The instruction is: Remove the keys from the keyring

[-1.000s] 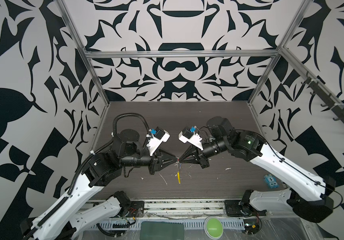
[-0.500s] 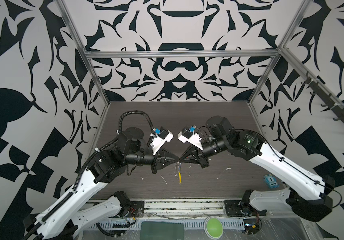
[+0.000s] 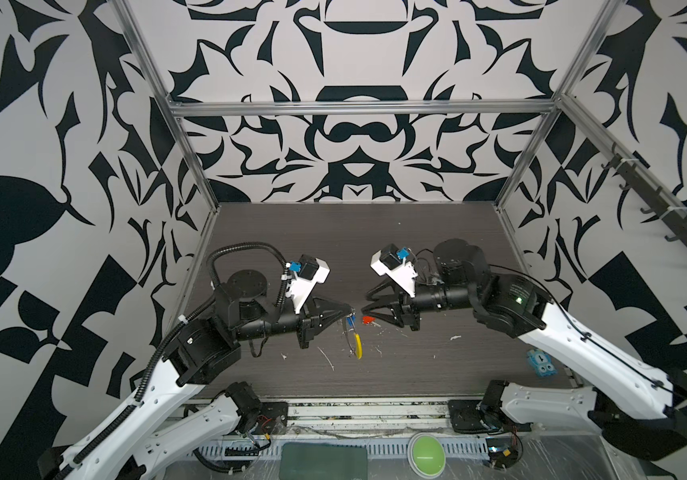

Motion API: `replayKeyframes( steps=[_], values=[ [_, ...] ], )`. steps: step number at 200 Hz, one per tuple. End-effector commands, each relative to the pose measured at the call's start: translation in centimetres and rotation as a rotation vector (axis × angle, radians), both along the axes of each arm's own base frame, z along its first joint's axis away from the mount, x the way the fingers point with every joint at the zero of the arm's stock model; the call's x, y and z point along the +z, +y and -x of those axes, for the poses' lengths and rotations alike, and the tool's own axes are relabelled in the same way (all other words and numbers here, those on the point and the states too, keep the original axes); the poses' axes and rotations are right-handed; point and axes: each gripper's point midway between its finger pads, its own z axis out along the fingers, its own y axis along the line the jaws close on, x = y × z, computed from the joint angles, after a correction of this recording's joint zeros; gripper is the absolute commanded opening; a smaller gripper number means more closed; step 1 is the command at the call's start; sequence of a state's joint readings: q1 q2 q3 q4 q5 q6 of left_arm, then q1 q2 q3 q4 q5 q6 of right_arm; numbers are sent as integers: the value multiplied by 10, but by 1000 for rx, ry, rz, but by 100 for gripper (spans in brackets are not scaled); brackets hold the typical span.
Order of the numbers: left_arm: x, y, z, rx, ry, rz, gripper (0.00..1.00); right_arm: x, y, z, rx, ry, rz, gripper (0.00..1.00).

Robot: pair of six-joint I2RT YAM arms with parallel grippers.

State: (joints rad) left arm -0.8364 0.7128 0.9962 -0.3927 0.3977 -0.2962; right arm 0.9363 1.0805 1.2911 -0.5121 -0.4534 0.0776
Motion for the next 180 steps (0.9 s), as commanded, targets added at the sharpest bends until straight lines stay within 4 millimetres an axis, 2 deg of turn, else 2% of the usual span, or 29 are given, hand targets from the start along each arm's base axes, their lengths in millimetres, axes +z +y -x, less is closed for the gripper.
replayKeyframes(
  steps=[1, 39, 86, 152, 180],
  values=[
    [27, 7, -16, 110, -85, 130, 0, 23, 4, -13, -109, -117, -116, 42],
    [32, 8, -19, 128, -99, 200, 0, 16, 12, -7, -162, -231, -116, 46],
    [30, 4, -19, 115, -86, 210, 0, 5, 26, -9, -164, -265, -88, 48],
    [27, 0, -15, 79, -63, 211, 0, 14, 32, -22, -220, -333, -89, 48],
    [26, -1, -13, 68, -59, 211, 0, 18, 35, -21, -209, -344, -93, 42]
  ],
)
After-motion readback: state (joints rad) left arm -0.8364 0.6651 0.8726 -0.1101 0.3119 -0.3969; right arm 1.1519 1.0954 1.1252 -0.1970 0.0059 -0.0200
